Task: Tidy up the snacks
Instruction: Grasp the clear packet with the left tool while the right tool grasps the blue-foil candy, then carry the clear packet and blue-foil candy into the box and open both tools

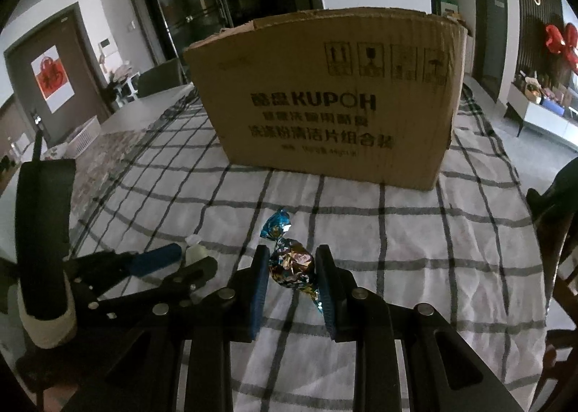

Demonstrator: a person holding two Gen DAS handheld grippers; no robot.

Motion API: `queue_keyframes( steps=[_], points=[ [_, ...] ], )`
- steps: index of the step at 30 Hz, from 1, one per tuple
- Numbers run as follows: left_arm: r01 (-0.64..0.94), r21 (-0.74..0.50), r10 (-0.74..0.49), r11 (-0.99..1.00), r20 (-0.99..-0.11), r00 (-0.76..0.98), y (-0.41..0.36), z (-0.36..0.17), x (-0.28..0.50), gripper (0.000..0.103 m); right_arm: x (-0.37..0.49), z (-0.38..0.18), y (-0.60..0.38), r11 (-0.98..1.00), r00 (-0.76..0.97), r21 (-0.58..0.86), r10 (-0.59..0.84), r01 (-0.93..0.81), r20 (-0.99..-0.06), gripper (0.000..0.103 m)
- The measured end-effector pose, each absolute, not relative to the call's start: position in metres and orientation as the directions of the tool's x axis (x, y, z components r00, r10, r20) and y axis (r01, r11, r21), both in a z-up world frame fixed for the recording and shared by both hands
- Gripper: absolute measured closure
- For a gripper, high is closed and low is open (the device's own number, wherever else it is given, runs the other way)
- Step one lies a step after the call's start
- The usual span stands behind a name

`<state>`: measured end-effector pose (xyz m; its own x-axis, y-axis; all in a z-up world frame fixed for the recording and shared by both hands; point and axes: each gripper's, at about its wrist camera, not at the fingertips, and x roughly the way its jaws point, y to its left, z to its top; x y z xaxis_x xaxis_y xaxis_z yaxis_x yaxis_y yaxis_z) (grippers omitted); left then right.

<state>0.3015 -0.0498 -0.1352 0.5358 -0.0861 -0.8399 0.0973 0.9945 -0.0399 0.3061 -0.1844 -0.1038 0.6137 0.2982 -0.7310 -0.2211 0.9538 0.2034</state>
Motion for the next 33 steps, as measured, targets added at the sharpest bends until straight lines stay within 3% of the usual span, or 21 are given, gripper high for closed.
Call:
queue_keyframes(
  steps=[2,16,33],
  points=[
    [0.094,-0.026,-0.073,0.995,-0.837,0.542,-0.051,-0.136,0.302,0.078,0.306,-0.106,-0.185,0.952,0.610,0.211,0.305,-0.222,-0.732,0.076],
    [0.120,-0.049,-0.110,0.992,-0.803,0.586,-0.044,-0.110,0.289,0.078,0.302,-0.104,-0.181,0.938,0.597,0.248,0.346,-0.242,-0.724,0.076],
    [0.199,-0.046,-0.177,0.979,-0.674,0.717,-0.049,-0.024,0.284,0.079,0.295,-0.033,-0.193,0.948,0.716,0.209,0.319,-0.241,-0.621,0.076]
  ],
)
